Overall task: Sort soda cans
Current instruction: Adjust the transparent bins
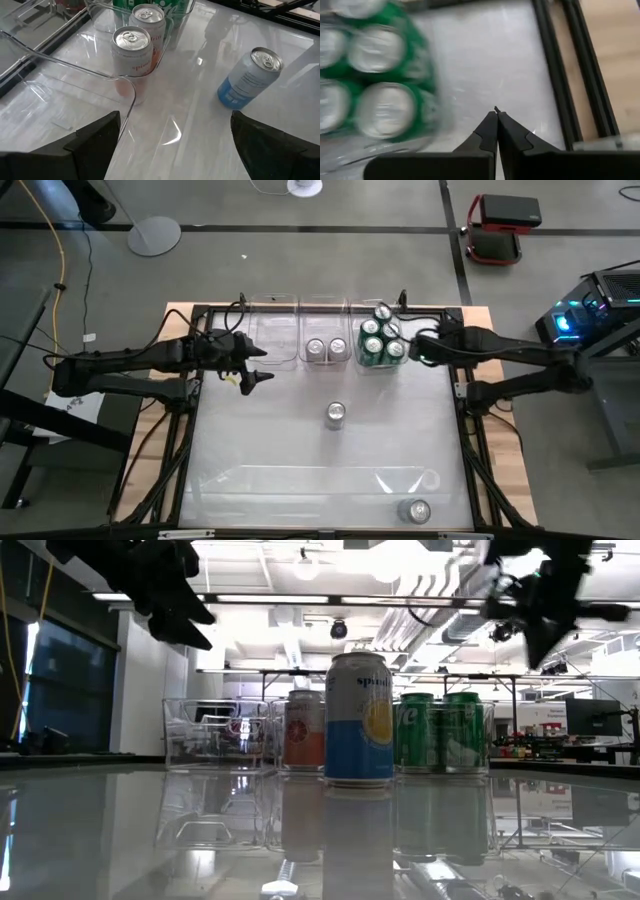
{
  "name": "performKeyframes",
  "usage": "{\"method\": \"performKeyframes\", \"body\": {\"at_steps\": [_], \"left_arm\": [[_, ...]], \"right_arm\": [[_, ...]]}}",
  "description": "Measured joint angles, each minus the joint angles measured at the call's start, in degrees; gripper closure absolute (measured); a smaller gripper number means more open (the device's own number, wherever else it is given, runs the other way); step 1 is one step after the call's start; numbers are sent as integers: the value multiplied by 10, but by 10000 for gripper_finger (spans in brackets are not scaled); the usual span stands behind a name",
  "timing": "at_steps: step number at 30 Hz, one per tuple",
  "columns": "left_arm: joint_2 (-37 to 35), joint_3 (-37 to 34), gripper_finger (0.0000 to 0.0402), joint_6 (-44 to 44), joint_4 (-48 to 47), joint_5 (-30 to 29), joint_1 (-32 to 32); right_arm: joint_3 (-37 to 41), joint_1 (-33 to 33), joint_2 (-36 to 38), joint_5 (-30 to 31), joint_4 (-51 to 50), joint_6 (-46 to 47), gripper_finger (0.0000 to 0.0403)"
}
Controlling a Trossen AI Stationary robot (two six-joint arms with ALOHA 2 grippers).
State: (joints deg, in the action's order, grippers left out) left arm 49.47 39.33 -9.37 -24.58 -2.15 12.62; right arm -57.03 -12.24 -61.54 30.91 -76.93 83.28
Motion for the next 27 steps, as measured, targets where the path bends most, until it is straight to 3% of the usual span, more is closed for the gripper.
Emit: {"method": "performKeyframes", "body": {"at_steps": [8,19,27], "left_arm": [[0,0,46,-11,1,-4,0],[0,0,46,-56,4,-22,1],[0,0,46,-56,4,-29,1]], "right_arm": [[137,-52,80,-46,39,67,401],[303,-106,74,-73,417,34,401],[332,-116,74,-97,545,3,401]]}}
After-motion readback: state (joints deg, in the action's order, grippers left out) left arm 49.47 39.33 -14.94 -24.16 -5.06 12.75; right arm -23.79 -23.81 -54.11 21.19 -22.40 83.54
